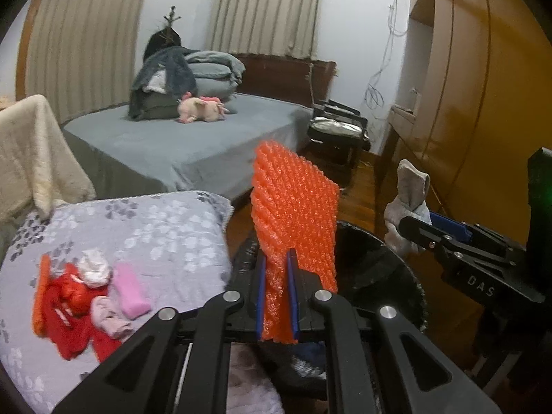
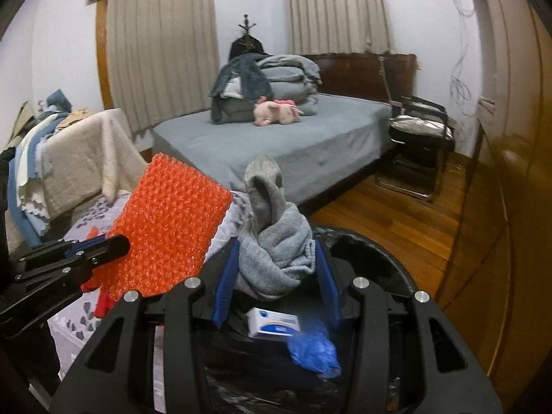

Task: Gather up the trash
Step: 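Carry the mesh sleeve and sock over the bin and release both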

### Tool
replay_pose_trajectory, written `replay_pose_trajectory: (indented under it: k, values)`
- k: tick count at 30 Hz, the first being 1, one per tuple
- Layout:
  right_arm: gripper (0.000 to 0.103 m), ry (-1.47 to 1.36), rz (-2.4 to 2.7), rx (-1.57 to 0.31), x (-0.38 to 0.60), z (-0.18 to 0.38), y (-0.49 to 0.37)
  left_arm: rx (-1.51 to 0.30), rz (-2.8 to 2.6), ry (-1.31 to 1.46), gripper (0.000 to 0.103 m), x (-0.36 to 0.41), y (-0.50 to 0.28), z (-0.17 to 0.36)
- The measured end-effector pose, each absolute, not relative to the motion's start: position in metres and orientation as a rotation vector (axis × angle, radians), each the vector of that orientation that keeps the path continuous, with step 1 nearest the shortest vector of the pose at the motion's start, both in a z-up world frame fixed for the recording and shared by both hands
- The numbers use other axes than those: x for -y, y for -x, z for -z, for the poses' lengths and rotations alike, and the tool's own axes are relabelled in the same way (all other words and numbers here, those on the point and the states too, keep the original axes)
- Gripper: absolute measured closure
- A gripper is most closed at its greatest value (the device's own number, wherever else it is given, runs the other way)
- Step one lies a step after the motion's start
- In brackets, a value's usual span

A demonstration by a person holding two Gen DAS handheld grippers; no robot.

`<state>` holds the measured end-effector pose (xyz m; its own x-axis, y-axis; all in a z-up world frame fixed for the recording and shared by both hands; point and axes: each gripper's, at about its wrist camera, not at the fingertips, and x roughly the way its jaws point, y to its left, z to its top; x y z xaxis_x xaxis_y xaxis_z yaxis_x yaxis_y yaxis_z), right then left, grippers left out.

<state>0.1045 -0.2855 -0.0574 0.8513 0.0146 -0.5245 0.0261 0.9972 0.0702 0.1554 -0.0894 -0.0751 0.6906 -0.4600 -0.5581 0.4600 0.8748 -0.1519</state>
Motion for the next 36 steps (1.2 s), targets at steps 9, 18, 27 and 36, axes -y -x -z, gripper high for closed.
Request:
replay_pose_trajectory:
  k: [9,18,27,36]
  values:
    - [0.059,-0.083,0.080,-0.598,0.314,0.087,-0.106,-0.670,0.567,-0.039,0.092,0.130,-0.170,0.098]
    - [0.037,-0.088,0.127,-0.624,0.327,0.101,-0.107,-0.709,0.605,-0.003,0.050,0.135,-0.177,0.111]
    - [0.006,-0.110,0.110,-0.566,0.321,0.087,-0.098,-0.655,0.490,-0.019,0.014,0.096,-0.165,0.100]
    - [0.005,-0.091,0.011,-0.532,0.268,0.072,-0.104,-0.608,0.352,0.013,0.006,0.025,-0.148,0.083]
